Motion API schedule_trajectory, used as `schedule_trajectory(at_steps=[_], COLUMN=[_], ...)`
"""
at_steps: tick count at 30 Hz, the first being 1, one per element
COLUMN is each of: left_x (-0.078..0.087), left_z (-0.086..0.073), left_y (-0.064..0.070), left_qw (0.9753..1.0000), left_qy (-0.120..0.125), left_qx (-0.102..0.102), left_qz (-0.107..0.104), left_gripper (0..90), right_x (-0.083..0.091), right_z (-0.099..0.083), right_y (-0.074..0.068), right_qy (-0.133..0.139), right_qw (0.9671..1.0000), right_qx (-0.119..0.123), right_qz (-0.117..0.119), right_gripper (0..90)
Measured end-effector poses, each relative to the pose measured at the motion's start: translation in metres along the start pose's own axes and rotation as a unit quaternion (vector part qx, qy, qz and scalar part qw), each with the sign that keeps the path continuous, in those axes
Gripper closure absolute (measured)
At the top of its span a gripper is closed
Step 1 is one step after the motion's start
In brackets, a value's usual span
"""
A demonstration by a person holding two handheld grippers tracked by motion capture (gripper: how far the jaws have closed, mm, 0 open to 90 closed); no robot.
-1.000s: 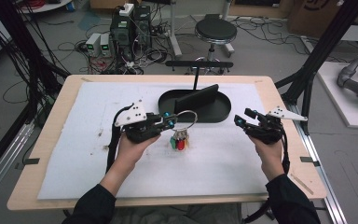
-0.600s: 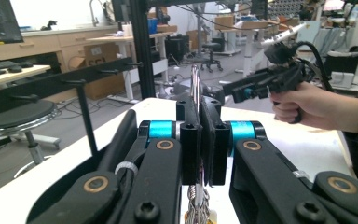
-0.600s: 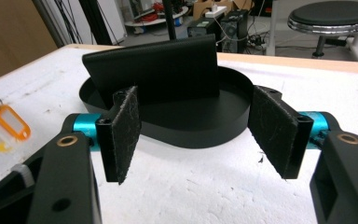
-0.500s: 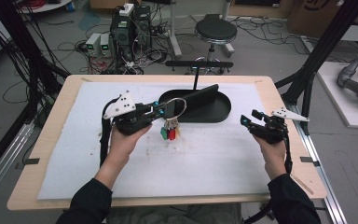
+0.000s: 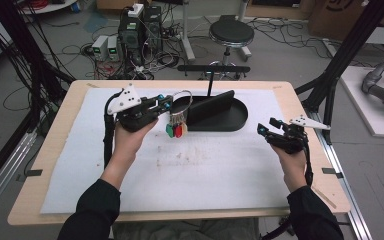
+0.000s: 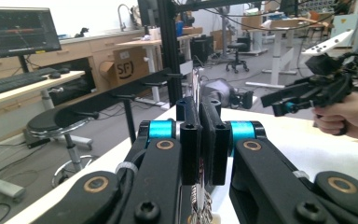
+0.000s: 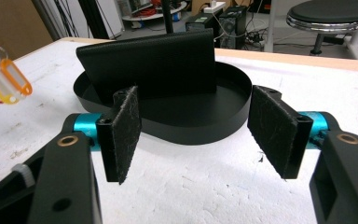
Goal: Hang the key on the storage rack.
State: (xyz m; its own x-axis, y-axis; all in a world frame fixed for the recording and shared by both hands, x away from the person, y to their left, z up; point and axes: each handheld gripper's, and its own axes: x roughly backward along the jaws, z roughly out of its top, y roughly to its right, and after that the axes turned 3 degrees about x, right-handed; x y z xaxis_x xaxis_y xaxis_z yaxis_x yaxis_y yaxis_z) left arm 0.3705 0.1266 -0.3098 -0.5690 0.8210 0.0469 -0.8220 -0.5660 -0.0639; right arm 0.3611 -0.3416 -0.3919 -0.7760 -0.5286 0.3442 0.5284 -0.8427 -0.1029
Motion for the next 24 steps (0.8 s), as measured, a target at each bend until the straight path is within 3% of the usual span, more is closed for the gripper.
schedule_trajectory(at_steps=[12,15,24], left_x=[-0.009,-0.012,-0.024], left_z=[0.011,0.013,0.02], left_y=[-0.019,-0.023,-0.036], left_qw=[0.9996,0.9991,0.9975], left_qy=[0.005,-0.006,-0.023], left_qx=[-0.006,-0.019,-0.03], left_qz=[0.025,0.038,0.059], left_gripper=[86.4,86.4,86.4], right_x=[0.0,0.001,0.001], right_z=[0.0,0.0,0.0], right_y=[0.002,0.002,0.003], right_qy=[0.0,-0.001,-0.001], right_qw=[1.0,1.0,1.0], right_qx=[-0.004,-0.003,-0.002], right_qz=[-0.004,-0.004,-0.007], right_gripper=[35.5,35.6,35.6])
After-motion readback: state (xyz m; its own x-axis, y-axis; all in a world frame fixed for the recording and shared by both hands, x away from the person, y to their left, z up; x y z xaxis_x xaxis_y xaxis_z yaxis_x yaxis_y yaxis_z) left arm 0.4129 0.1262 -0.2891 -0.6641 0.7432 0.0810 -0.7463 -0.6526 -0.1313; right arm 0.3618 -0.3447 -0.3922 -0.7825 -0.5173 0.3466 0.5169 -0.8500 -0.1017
